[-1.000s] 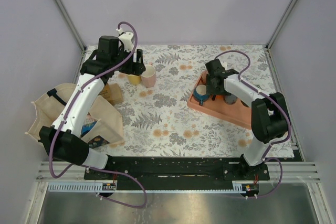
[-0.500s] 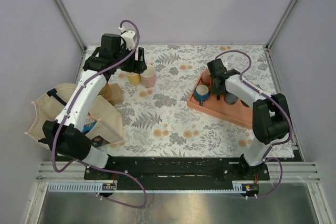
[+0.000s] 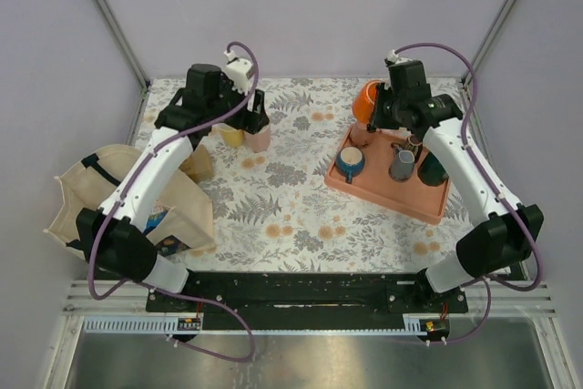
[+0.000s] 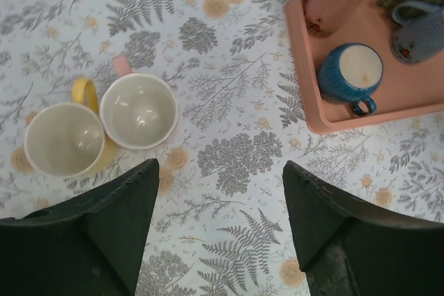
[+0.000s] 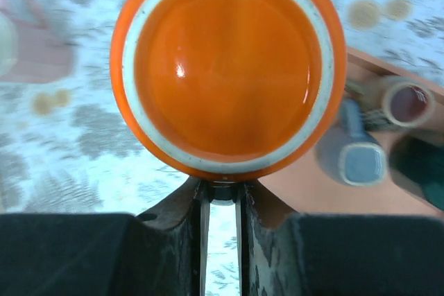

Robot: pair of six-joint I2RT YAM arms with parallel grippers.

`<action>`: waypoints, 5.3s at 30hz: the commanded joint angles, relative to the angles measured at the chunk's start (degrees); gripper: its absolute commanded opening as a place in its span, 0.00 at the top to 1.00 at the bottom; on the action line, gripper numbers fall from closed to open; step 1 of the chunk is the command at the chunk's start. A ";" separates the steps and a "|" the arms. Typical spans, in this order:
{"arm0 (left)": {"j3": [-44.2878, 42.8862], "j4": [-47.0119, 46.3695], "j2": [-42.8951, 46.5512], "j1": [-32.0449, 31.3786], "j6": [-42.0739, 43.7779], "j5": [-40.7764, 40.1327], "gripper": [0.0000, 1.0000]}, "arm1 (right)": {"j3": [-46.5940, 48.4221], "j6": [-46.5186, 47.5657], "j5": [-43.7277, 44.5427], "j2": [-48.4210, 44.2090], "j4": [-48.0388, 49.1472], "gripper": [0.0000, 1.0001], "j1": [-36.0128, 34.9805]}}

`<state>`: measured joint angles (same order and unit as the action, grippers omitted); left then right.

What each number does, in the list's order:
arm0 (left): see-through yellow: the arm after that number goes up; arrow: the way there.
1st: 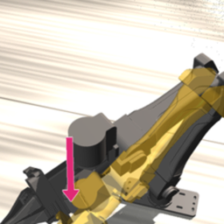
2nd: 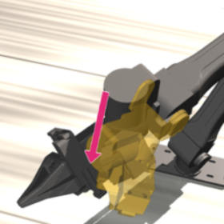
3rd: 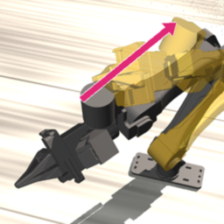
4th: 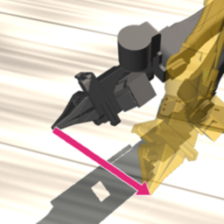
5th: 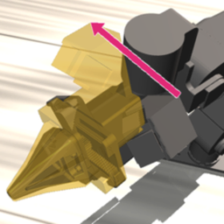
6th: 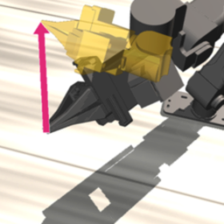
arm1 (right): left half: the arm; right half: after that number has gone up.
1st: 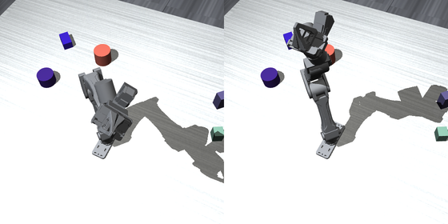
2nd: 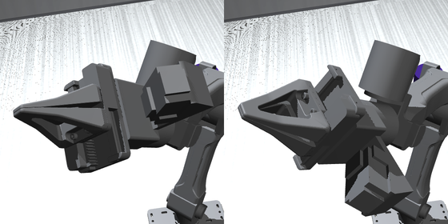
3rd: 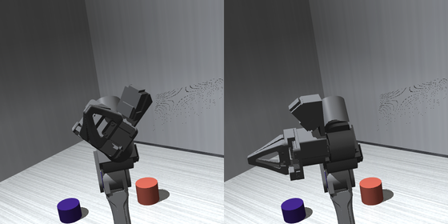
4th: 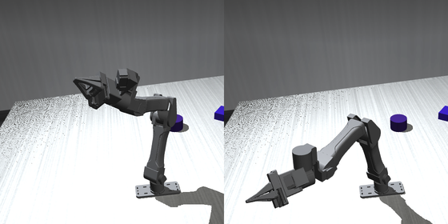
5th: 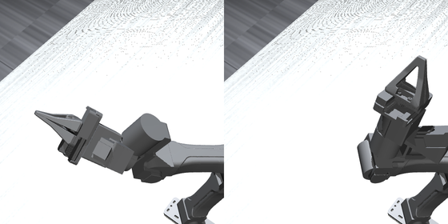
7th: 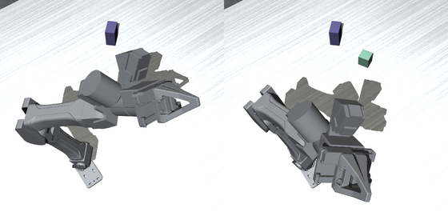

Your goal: Turn the mug right side up

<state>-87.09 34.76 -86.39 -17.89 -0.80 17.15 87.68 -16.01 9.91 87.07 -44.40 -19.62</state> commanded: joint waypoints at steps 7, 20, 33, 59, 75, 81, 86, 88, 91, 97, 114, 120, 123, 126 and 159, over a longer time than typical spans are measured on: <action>33.89 -50.99 21.35 -9.70 51.11 9.04 0.19 | 13.65 -6.04 -56.03 8.90 3.70 1.00 6.61; 36.29 -74.50 10.72 -11.11 74.79 22.48 0.21 | 11.81 -18.97 -76.35 15.32 15.74 1.00 6.26; 33.57 -88.35 -0.43 -12.08 79.99 23.99 0.36 | 9.61 -26.26 -83.39 17.08 25.59 1.00 4.85; -3.47 -10.58 -2.97 -14.28 33.88 -4.92 1.00 | 8.57 7.13 -27.87 2.32 2.31 0.00 11.18; -31.30 23.33 -26.28 -14.28 -3.50 -11.87 1.00 | -1.80 5.03 -24.59 -4.44 0.81 0.00 11.27; -28.49 22.80 -28.83 -14.45 -4.21 -13.98 1.00 | -4.80 4.24 -26.52 -5.68 0.46 0.00 11.18; -27.88 22.63 -31.47 -14.54 -3.42 -16.97 1.00 | -5.94 3.00 -28.81 -5.50 1.25 0.00 11.18; -27.43 22.19 -32.61 -14.54 -2.55 -16.88 1.00 | -6.55 2.65 -28.90 -5.42 1.34 0.01 11.18; -27.61 22.98 -34.80 -14.54 -1.84 -16.97 1.00 | -6.64 2.65 -29.42 -5.68 1.34 0.01 11.27; -26.38 22.28 -37.09 -14.45 0.01 -19.51 1.00 | -8.40 3.27 -28.99 -6.91 1.34 0.01 11.18; -27.52 22.10 -34.56 -12.70 -0.44 -18.64 0.52 | -9.10 4.76 -28.20 -6.21 1.95 0.00 11.09; -23.50 19.66 -23.67 -12.70 8.33 -9.26 0.46 | -11.73 5.99 -28.11 -8.49 1.69 0.00 11.18; -13.58 13.94 -15.24 -12.70 20.44 3.98 0.45 | -13.14 6.17 -27.93 -9.46 1.86 0.00 11.18; -9.07 15.59 -11.44 -12.87 32.41 15.26 0.45 | -13.68 5.64 -27.23 -9.64 1.78 0.00 11.18; -12.58 14.46 -30.24 -16.04 55.12 4.22 0.92 | -12.71 6.96 -27.05 -11.13 -2.18 0.01 11.18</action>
<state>-97.97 52.56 -115.79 -33.85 51.46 23.29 74.11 -10.11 -17.87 77.95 -46.44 -8.25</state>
